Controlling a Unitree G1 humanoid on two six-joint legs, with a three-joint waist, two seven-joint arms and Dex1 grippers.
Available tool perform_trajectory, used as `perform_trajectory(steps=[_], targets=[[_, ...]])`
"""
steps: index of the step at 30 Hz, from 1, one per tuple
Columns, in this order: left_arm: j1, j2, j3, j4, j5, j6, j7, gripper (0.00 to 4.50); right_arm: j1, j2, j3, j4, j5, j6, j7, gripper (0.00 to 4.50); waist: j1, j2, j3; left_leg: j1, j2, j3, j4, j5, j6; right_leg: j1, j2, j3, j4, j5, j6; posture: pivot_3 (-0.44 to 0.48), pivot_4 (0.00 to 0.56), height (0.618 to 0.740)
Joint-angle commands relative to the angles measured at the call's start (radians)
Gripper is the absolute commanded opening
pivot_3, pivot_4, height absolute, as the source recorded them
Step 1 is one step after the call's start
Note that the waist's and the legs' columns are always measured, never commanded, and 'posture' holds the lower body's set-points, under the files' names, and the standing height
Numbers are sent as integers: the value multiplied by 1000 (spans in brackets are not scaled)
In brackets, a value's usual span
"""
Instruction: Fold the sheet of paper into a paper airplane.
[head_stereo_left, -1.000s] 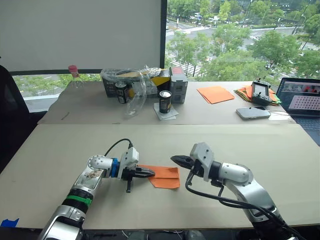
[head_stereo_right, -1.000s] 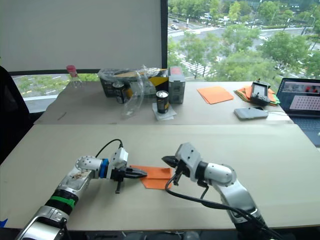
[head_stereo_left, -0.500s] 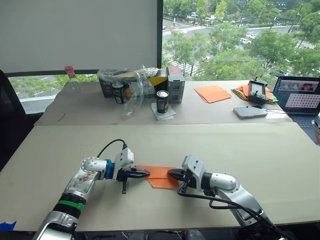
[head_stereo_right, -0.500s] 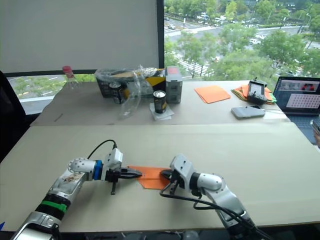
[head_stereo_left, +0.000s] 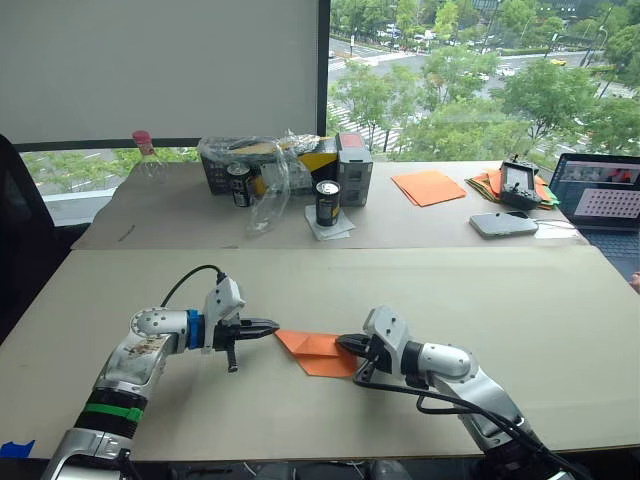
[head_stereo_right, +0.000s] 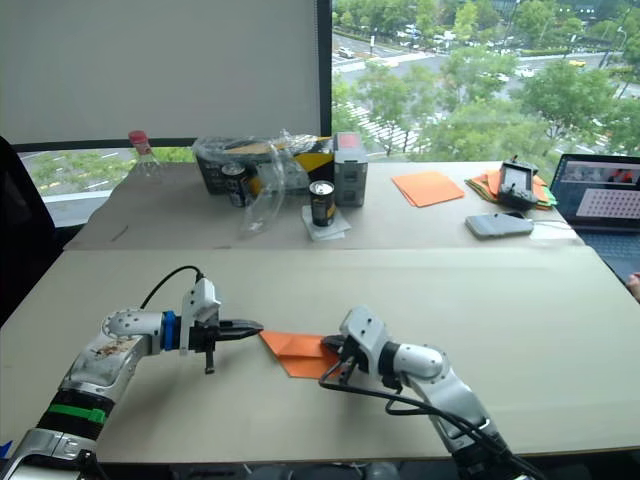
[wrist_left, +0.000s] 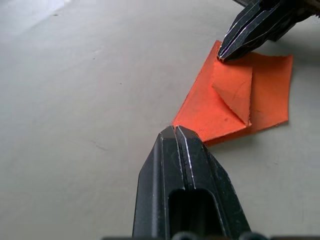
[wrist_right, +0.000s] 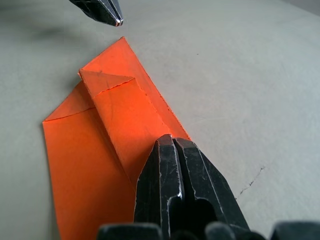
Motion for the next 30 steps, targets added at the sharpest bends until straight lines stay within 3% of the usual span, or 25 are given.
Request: perform_trajectory(steps=[1,7,14,19,26,30], targets=[[-1,5,34,-75,-47,43,12,0,-11,-19,-45,-66,52,45,32,51,0,0,1,0,0,0,0,0,0,0,0,0,0,0,0,0,150,670],[-22,61,76,-112,-81,114,15,0,6,-81,-183,-245,288,220,108,51,-2,0,3,-5,0,-1,1,0,0,-4,0,-1,0,0,0,0,150,670],[20,83,78,-206,-97,187,45,0,25,-165,-206,-190,316,274,153,51,2,0,4,-6,0,-1,0,0,1,-2,-1,-1,-5,0,0,0,150,670],[48,87,91,-249,-108,212,68,0,-16,-138,-201,-142,336,307,153,1445,-1,1,5,-6,0,-1,0,0,1,-3,-1,-1,-5,0,0,0,150,670],[102,118,107,-285,-117,217,71,0,-62,-126,-159,-71,315,282,182,3930,1,1,5,-6,0,-1,-3,0,0,-3,-1,-1,-7,0,0,0,150,670],[112,121,114,-285,-118,216,87,0,-97,-114,-106,-39,304,259,229,3930,1,1,6,-6,0,-1,-4,0,0,-3,-1,-1,-7,0,-1,0,150,670]])
